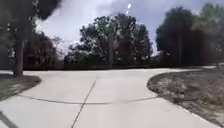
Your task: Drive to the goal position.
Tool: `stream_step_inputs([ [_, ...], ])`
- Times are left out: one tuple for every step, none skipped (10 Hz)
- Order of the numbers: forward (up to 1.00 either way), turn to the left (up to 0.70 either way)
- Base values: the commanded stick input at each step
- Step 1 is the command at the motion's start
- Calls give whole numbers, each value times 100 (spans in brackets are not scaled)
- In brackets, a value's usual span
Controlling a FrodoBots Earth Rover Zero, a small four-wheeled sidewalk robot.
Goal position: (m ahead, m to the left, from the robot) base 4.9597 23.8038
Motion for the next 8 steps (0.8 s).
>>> stream_step_inputs([
  [85,24],
  [85,34],
  [85,34],
  [85,33],
  [85,12],
  [85,9],
  [85,7],
  [85,7],
])
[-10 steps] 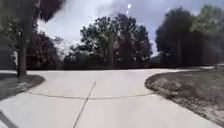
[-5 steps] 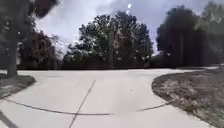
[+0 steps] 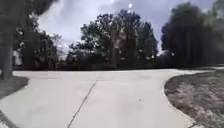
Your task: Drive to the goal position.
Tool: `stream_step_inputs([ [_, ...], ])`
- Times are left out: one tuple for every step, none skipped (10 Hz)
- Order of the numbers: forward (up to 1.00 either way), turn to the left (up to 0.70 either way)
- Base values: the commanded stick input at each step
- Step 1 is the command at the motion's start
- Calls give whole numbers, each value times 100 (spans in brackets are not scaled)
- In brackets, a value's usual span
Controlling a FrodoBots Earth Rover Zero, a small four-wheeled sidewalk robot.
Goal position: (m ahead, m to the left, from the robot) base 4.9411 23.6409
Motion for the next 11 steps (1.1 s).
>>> stream_step_inputs([
  [85,7],
  [85,7],
  [85,7],
  [85,7],
  [85,7],
  [85,7],
  [85,7],
  [85,7],
  [85,7],
  [85,7],
  [85,7],
])
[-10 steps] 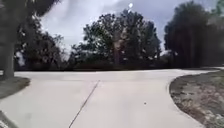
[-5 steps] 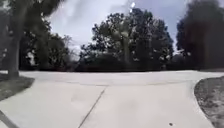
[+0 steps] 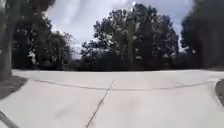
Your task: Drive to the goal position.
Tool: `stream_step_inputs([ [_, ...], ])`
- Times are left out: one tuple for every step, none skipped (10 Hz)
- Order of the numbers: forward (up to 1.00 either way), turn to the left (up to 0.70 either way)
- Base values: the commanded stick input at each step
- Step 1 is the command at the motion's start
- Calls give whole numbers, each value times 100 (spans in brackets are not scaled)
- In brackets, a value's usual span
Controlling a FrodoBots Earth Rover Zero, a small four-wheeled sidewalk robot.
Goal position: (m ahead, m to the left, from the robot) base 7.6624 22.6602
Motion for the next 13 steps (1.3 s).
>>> stream_step_inputs([
  [85,7],
  [85,7],
  [85,21],
  [85,34],
  [85,34],
  [85,34],
  [85,34],
  [85,34],
  [85,34],
  [85,34],
  [85,34],
  [85,34],
  [85,34],
])
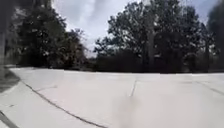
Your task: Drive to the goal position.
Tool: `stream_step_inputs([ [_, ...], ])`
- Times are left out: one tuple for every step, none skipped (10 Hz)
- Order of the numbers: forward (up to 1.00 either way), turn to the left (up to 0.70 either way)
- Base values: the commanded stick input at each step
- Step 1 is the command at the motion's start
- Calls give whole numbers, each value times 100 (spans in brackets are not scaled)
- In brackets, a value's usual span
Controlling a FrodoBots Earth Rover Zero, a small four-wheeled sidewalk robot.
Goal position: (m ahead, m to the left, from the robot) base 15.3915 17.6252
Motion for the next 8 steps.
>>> stream_step_inputs([
  [85,34],
  [85,12],
  [85,3],
  [85,0],
  [85,0],
  [85,0],
  [85,0],
  [85,0],
])
